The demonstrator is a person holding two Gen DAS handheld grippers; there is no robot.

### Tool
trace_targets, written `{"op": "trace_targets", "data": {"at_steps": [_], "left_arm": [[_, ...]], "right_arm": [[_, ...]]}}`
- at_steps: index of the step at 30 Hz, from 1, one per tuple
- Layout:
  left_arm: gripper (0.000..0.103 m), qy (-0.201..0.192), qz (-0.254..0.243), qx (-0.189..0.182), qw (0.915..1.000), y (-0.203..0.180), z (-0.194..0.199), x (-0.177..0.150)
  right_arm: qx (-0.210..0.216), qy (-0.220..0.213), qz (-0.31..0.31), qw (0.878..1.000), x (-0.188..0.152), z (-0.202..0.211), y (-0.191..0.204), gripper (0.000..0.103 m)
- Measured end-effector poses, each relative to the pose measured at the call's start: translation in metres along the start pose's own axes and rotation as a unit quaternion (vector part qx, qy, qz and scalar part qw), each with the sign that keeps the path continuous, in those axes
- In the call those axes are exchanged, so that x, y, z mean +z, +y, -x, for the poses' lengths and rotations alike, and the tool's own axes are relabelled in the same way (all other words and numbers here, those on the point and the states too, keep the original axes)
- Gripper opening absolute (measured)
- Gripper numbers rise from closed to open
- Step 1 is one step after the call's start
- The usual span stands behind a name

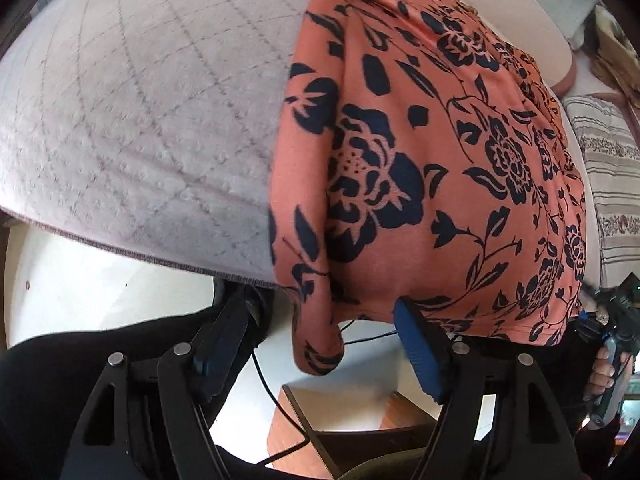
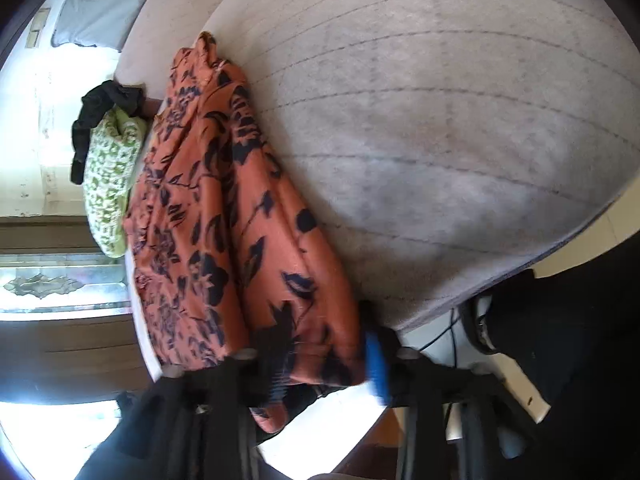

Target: Fold small clothes

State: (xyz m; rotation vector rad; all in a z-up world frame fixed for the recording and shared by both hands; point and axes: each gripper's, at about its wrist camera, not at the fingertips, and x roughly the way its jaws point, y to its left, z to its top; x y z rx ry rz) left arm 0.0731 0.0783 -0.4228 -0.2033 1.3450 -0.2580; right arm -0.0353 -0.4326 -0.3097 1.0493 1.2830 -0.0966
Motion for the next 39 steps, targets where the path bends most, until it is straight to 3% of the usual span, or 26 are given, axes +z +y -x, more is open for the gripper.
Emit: {"op": "trace_targets", "data": {"at_steps": [1,2,3,4,5,6,8,11,13,17,19,21,23,26,28,29,30,33,37,38,39], "left_arm": [[0.072,-0.007,0.0,-0.001,1.0,0.0,-0.001,0.0],[0.048,-0.011,0.004,-0.005,0.9999,0.0,-0.001,0.0],[0.032,-0.006,0.011,-0.022,0.9997,0.0,-0.003,0.003],[0.03,-0.002,0.019,-0.034,0.9992,0.001,-0.002,0.007],[0.021,-0.004,0.022,-0.034,0.9992,0.002,-0.001,0.009],[0.011,-0.006,0.017,-0.03,0.9994,0.002,0.001,0.008],[0.007,-0.011,0.01,-0.031,0.9994,0.004,0.009,0.007],[0.006,-0.025,-0.001,-0.05,0.9985,0.002,0.028,0.014],[0.006,-0.044,-0.012,-0.079,0.9959,0.0,0.049,0.024],[0.006,-0.088,-0.022,-0.134,0.9868,0.0,0.093,0.051],[0.006,-0.104,-0.019,-0.16,0.9814,-0.001,0.106,0.069],[0.006,-0.127,-0.019,-0.175,0.9762,-0.009,0.125,0.093],[0.006,-0.141,-0.028,-0.155,0.9775,-0.017,0.13,0.112],[0.006,-0.145,-0.036,-0.14,0.9787,-0.029,0.126,0.123],[0.006,-0.143,-0.043,-0.139,0.979,-0.029,0.123,0.115],[0.006,-0.143,-0.045,-0.137,0.9792,-0.028,0.121,0.11],[0.006,-0.141,-0.044,-0.139,0.9793,-0.025,0.118,0.103],[0.006,-0.136,-0.029,-0.14,0.9804,-0.013,0.113,0.088],[0.006,-0.144,-0.017,-0.148,0.9784,-0.003,0.122,0.086],[0.006,-0.147,-0.02,-0.146,0.9782,-0.004,0.125,0.086],[0.006,-0.149,-0.025,-0.144,0.978,-0.006,0.127,0.086]], "right_arm": [[0.014,0.002,-0.001,1.0,0.0,-0.001,0.001,0.067],[0.015,-0.002,-0.003,1.0,0.0,-0.001,0.002,0.067],[0.009,-0.002,-0.001,1.0,0.0,-0.002,0.003,0.062],[-0.001,-0.003,0.001,1.0,-0.001,-0.002,0.004,0.054],[-0.018,-0.005,0.007,1.0,-0.001,-0.001,0.004,0.032],[-0.025,-0.007,0.013,1.0,-0.001,0.002,0.002,0.019],[-0.012,-0.018,0.015,1.0,0.0,0.009,0.0,0.009],[-0.008,-0.031,0.031,0.999,0.002,0.023,0.007,0.008],[0.017,-0.029,0.043,0.999,0.003,0.031,0.016,0.008],[0.116,-0.039,0.051,0.991,0.014,0.055,0.037,0.006],[0.178,-0.06,0.054,0.981,0.025,0.069,0.054,0.005],[0.214,-0.077,0.062,0.972,0.038,0.079,0.071,0.005],[0.183,-0.087,0.088,0.975,0.054,0.083,0.094,0.005],[0.058,-0.108,0.144,0.982,0.063,0.08,0.12,0.01],[-0.011,-0.107,0.165,0.98,0.056,0.073,0.122,0.031],[-0.027,-0.099,0.168,0.98,0.053,0.069,0.116,0.069],[-0.035,-0.086,0.164,0.982,0.049,0.062,0.108,0.1],[-0.03,-0.065,0.126,0.989,0.029,0.047,0.072,0.101],[-0.005,-0.015,0.028,0.999,0.01,0.019,0.02,0.098],[0.001,-0.014,0.017,1.0,0.008,0.015,0.016,0.094],[0.01,-0.014,0.006,1.0,0.005,0.011,0.012,0.081]]}}
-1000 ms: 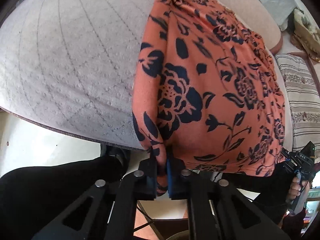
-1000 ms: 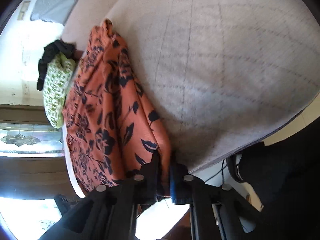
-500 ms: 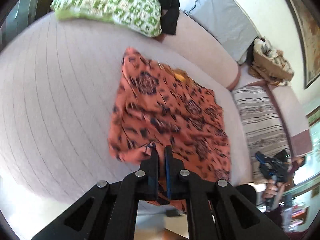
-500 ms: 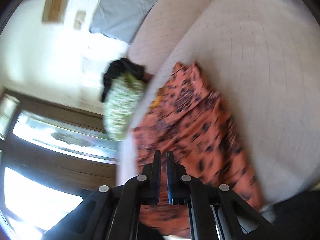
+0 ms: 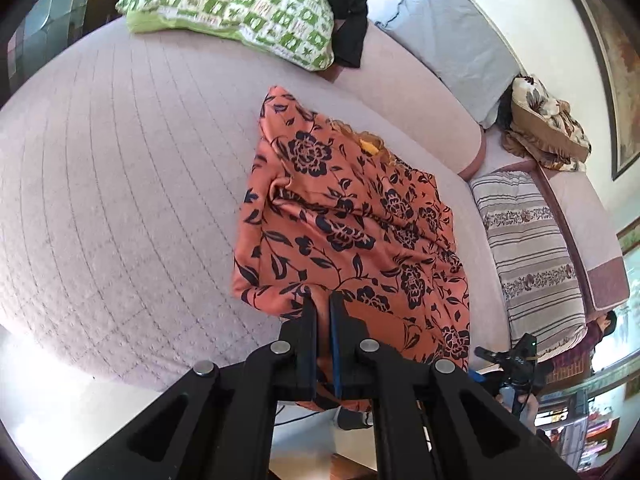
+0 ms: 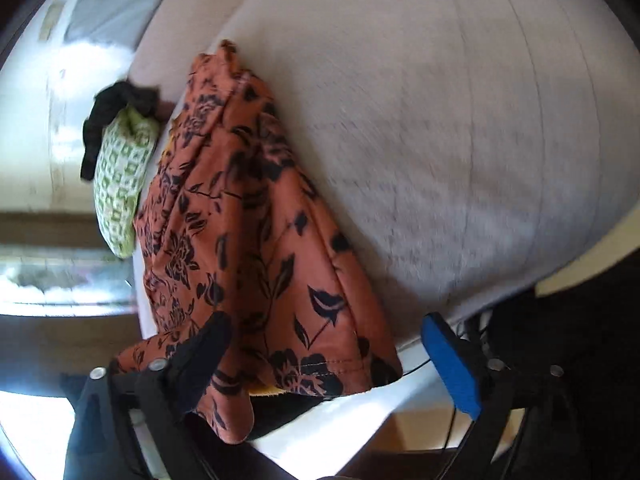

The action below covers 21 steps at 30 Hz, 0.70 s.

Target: Fold small clothes

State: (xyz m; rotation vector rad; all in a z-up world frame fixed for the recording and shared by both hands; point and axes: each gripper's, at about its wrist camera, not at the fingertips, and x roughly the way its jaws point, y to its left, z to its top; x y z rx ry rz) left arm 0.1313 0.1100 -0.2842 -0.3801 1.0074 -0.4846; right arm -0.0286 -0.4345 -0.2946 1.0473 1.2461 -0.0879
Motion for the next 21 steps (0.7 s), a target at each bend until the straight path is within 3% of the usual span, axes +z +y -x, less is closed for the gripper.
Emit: {"op": "trace_targets", "data": {"at_steps": [2,4,6,11,15,19,21], "left_arm": [[0.006,-0.002,-0.008,0.001,1.0,-0.005,0.0,0.001],[0.006,-0.005,-0.016,0.003,0.9999,-0.011,0.001,0.0],[0.006,-0.007,-0.018,0.002,0.9998,-0.013,0.002,-0.001],[0.006,-0.01,-0.012,0.0,0.9999,-0.011,0.007,0.003],[0.006,-0.015,-0.019,0.0,0.9997,-0.015,0.013,0.016],[0.005,-0.041,-0.032,0.011,0.9986,-0.019,0.022,0.057],[0.005,-0.053,-0.031,0.013,0.998,-0.017,0.02,0.094]], "right_arm": [[-0.002,0.008,-0.004,1.0,-0.003,-0.011,0.0,0.065],[-0.046,0.0,0.018,0.999,-0.007,-0.013,0.008,0.05],[-0.05,0.009,0.036,0.998,-0.01,-0.011,0.012,0.009],[0.005,0.021,0.06,0.998,-0.01,0.0,0.033,0.009],[0.063,0.0,0.071,0.995,0.003,0.018,0.055,0.009],[0.105,-0.038,0.072,0.991,0.046,0.036,0.087,0.009],[0.119,-0.058,0.072,0.989,0.076,0.04,0.104,0.009]]}}
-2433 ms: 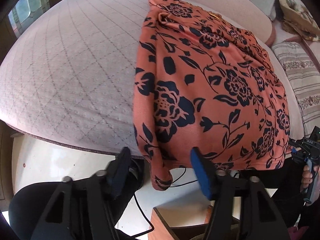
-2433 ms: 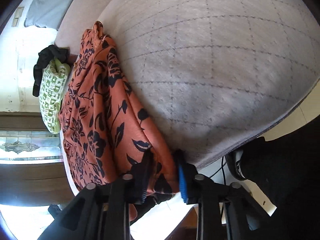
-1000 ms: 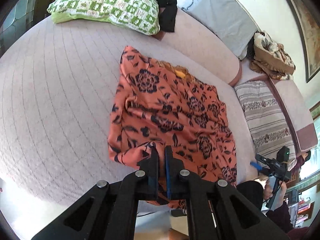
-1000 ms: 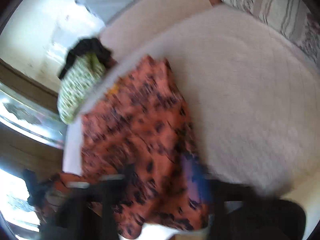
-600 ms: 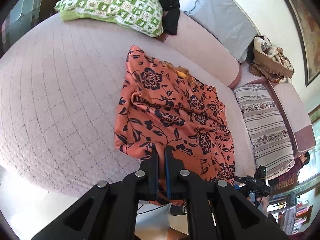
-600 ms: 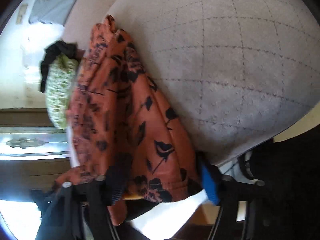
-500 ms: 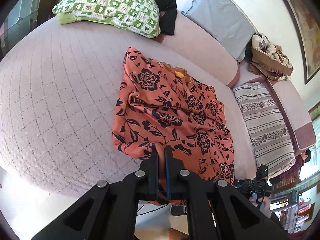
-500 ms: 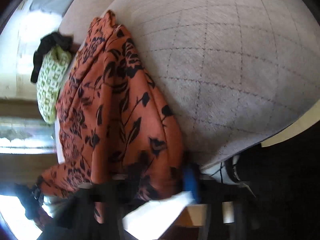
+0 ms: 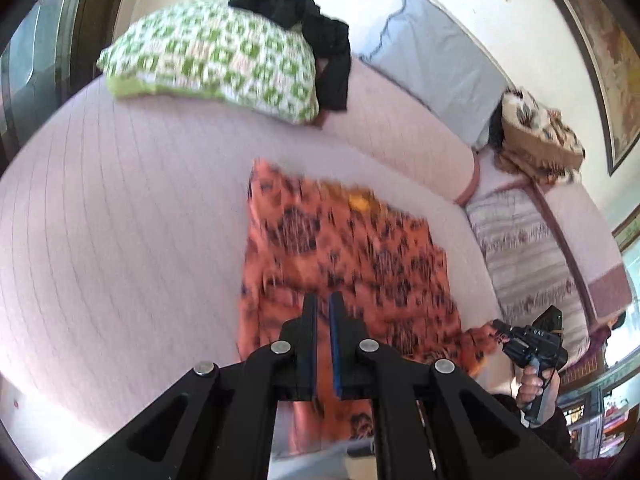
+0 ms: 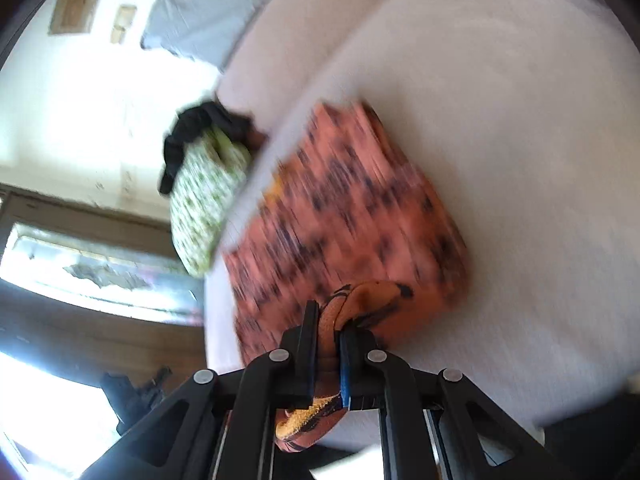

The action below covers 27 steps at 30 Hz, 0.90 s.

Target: Fold small clothes

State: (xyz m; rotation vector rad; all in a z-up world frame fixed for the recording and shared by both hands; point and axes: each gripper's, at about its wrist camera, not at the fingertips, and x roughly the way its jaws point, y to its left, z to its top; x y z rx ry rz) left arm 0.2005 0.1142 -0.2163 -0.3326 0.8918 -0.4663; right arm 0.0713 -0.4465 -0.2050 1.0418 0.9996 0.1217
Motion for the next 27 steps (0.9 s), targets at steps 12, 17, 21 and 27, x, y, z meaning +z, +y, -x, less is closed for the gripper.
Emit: {"op": "trace_targets", "data": {"at_steps": [12,17,21,27], "left_arm": [[0.037,0.023,0.001,0.076,0.9968,0.003,-0.077,0.026],[0.069,0.074,0.003,0.024,0.997,-0.027,-0.068,-0.06],[0.082,0.096,0.046,-0.034,0.9937,-0.052,-0.074,-0.109],[0.089,0.118,0.106,-0.037,0.9867,-0.073,-0.128,-0.125]], "right_arm": [[-0.007,-0.089,-0.11,0.99,0.177,-0.141,-0.004,0.023],[-0.012,-0.15,-0.078,0.986,0.138,-0.11,-0.019,0.097],[0.036,-0.166,-0.073,0.983,0.126,-0.067,-0.015,0.097],[0.051,-0.149,-0.071,0.985,0.097,-0.054,-0.007,0.094]]}}
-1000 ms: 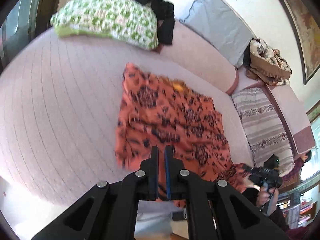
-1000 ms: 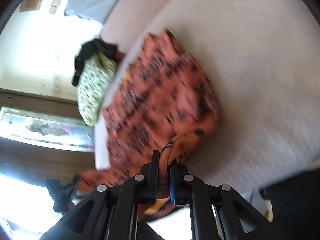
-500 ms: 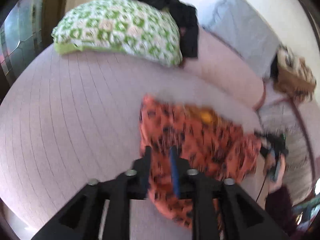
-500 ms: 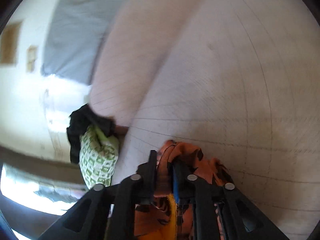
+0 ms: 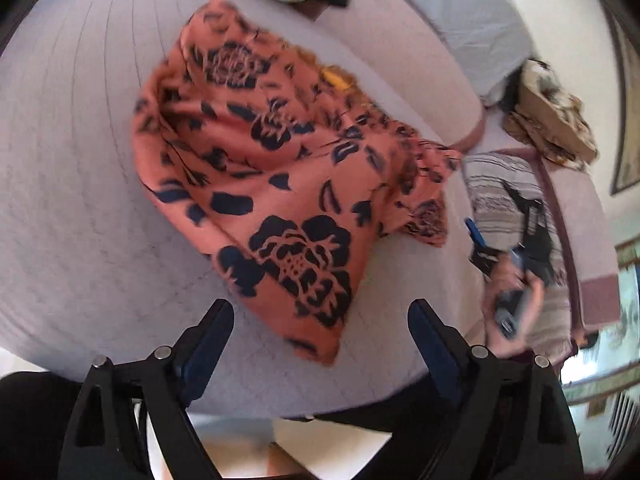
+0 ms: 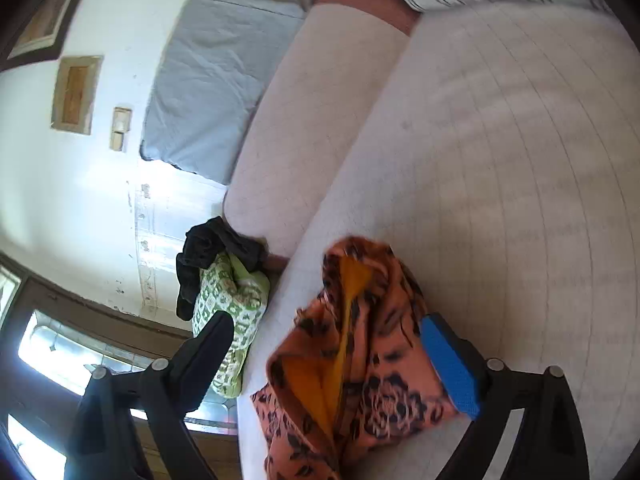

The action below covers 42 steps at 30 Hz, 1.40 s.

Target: Fold small clothes

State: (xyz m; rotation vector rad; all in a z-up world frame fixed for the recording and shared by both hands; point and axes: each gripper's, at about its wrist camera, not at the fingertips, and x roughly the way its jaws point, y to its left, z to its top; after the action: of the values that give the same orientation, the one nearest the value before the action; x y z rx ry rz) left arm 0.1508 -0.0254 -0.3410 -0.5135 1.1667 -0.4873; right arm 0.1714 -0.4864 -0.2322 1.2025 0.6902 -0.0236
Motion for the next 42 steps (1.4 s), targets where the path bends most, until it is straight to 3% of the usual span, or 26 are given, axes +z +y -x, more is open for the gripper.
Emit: {"op": "trace_targets", "data": {"at_steps": [4,5,6,8,9,11,14,18,20,22,24,28,32,35,37,39,42], "left_arm": [[0.087,-0.024,0.02,-0.004,0.9995,0.002,-0.024,0.004],[0.077,-0.032,0.018,-0.008,0.9993,0.002,-0.025,0.006],[0.05,-0.038,0.01,-0.012,0.9992,-0.001,-0.028,0.009],[0.018,-0.026,0.006,0.001,0.9996,-0.002,-0.035,0.016],[0.009,-0.027,0.01,0.001,0.9996,-0.002,-0.036,0.02],[0.008,-0.028,0.003,-0.004,0.9996,-0.005,-0.032,0.031],[0.007,-0.037,-0.012,-0.031,0.9988,-0.014,-0.008,0.063],[0.008,-0.094,-0.006,-0.041,0.9947,-0.018,0.037,0.152],[0.013,-0.126,0.041,-0.048,0.99,0.0,0.045,0.196],[0.021,-0.141,0.152,-0.078,0.9751,0.044,0.04,0.228],[0.031,-0.147,0.216,-0.068,0.9629,0.074,0.031,0.224],[0.052,-0.228,0.148,0.049,0.9612,0.077,0.034,0.175],[0.06,-0.261,0.134,0.029,0.9556,0.084,0.037,0.138],[0.063,-0.29,0.123,0.053,0.9477,0.077,0.038,0.135],[0.063,-0.314,0.118,0.075,0.9391,0.08,0.041,0.144],[0.063,-0.347,0.124,0.063,0.9274,0.09,0.052,0.144],[0.066,-0.38,0.145,0.067,0.9112,0.103,0.057,0.153]], "right_arm": [[0.029,0.078,-0.016,0.996,-0.013,-0.016,-0.002,0.081],[0.027,0.096,-0.016,0.995,-0.017,-0.025,0.0,0.081],[0.026,0.104,-0.016,0.994,-0.022,-0.037,0.002,0.081],[0.036,0.129,-0.024,0.991,-0.029,-0.055,0.004,0.08],[0.037,0.14,-0.026,0.989,-0.031,-0.059,0.003,0.08],[0.025,0.158,-0.032,0.987,-0.035,-0.074,0.001,0.08],[0.007,0.176,-0.044,0.983,-0.037,-0.092,-0.003,0.08],[0.022,0.167,-0.037,0.985,-0.033,-0.096,0.003,0.081],[0.044,0.155,-0.022,0.987,-0.028,-0.093,0.012,0.082],[0.056,0.144,-0.003,0.988,-0.026,-0.092,0.02,0.082],[0.061,0.142,0.012,0.988,-0.026,-0.092,0.026,0.082],[0.048,0.159,0.051,0.985,-0.037,-0.102,0.037,0.082],[0.018,0.169,0.102,0.98,-0.052,-0.113,0.048,0.08],[0.0,0.174,0.153,0.973,-0.069,-0.121,0.06,0.08],[-0.01,0.177,0.208,0.962,-0.086,-0.121,0.071,0.08],[0.0,0.192,0.254,0.948,-0.105,-0.125,0.083,0.079],[0.011,0.198,0.291,0.936,-0.127,-0.132,0.098,0.079]]}}
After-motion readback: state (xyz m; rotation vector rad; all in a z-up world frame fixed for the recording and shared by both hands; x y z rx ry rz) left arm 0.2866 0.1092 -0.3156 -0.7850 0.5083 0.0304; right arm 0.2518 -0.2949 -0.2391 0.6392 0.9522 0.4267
